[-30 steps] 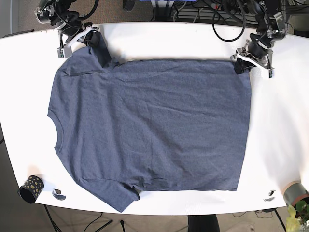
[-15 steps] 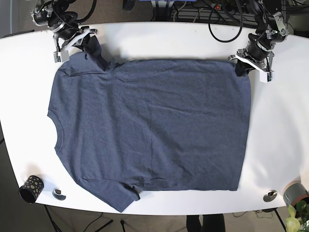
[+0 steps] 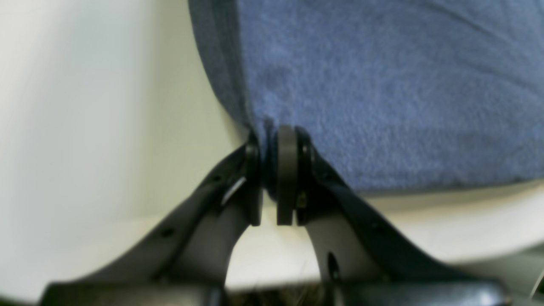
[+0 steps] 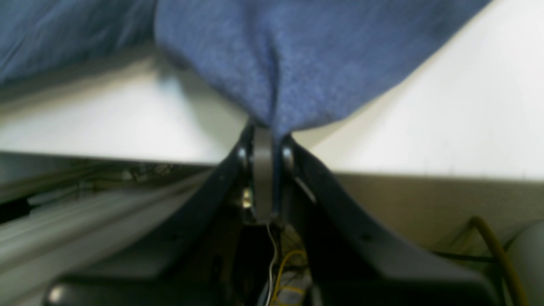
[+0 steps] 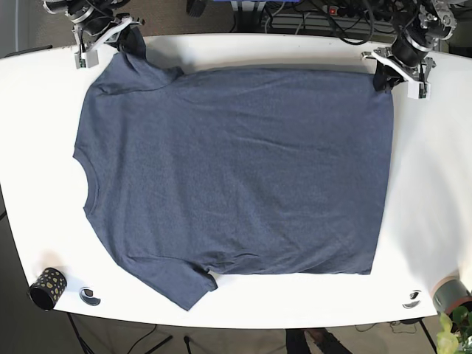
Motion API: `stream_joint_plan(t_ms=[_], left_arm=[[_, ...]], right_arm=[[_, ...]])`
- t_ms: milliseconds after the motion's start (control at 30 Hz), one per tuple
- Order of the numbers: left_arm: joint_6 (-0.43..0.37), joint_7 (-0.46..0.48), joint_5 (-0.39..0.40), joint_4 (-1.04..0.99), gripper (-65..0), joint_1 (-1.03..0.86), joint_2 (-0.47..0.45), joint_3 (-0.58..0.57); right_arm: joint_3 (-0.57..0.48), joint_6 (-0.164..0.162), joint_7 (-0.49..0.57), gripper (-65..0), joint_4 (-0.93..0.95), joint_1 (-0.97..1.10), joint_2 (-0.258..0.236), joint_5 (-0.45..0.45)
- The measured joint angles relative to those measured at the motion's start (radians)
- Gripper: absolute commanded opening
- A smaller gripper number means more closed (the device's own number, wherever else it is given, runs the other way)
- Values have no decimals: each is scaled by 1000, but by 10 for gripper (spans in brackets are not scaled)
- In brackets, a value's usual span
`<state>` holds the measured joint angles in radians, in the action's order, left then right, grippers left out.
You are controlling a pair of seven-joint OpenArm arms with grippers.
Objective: Fold the T-shirt properly
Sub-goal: 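Lower both grippers onto the blue shirt's hem edge and pinch it, then lift the pinched hem with both grippers and fold it over the body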
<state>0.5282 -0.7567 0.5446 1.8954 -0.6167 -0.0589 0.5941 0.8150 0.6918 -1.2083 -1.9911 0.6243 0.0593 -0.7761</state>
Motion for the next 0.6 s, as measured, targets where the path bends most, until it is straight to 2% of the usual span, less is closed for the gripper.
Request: stream_joint_plan(t_ms=[100,167,400,600], left_arm=[[43,-5,-1,0,-650,-28,1,29],[66,-6,-4,0,-650,-32,0,39],[102,-13,-1,16,-650,14,2,34],[103,-6,4,46,-650,123,-2,-34]], right_arm=[[34,1,1,-650,-5,51,-1,-92],[50,0,-2,-650,-5,77,-5,-105],[47,1,0,-650,-9,38,-59,-259],[42,1,-8,-650,-9,-81,-54,-220]])
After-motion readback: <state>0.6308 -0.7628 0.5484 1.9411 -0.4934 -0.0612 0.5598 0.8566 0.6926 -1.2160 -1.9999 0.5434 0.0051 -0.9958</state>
